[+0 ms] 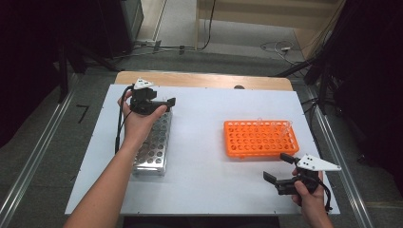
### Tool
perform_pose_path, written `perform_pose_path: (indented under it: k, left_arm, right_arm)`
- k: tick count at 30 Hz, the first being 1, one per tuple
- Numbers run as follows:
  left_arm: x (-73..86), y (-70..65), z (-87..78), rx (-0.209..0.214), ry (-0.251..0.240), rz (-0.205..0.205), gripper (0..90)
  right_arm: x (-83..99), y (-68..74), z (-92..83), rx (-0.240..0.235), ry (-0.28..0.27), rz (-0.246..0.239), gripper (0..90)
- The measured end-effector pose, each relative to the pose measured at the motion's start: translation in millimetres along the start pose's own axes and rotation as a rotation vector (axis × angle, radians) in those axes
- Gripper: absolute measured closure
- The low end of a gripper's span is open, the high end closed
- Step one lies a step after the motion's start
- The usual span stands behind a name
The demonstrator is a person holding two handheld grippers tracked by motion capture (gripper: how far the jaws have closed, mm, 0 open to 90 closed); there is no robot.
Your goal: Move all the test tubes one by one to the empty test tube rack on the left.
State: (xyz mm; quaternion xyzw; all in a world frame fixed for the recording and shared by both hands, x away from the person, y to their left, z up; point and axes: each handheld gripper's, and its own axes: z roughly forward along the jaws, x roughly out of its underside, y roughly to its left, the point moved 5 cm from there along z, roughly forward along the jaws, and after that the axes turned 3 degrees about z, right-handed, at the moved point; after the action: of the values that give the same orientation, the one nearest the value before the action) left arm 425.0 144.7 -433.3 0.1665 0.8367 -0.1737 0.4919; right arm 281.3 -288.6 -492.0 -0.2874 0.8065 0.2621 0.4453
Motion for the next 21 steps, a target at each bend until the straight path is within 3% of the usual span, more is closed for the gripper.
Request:
perform_pose_path:
  k: [10,21]
  left_arm:
    - [0.9,-20.1,-23.4,0.059,-0.039,0.015,0.0]
    - [9.9,-42.1,-47.2,0.102,-0.071,0.048,0.0]
  right_arm:
    - [-0.5,1.2,0.5,0.002,0.005,-0.001,0.0]
    - [-1.2,2.4,0.6,0.002,0.002,-0.003,0.0]
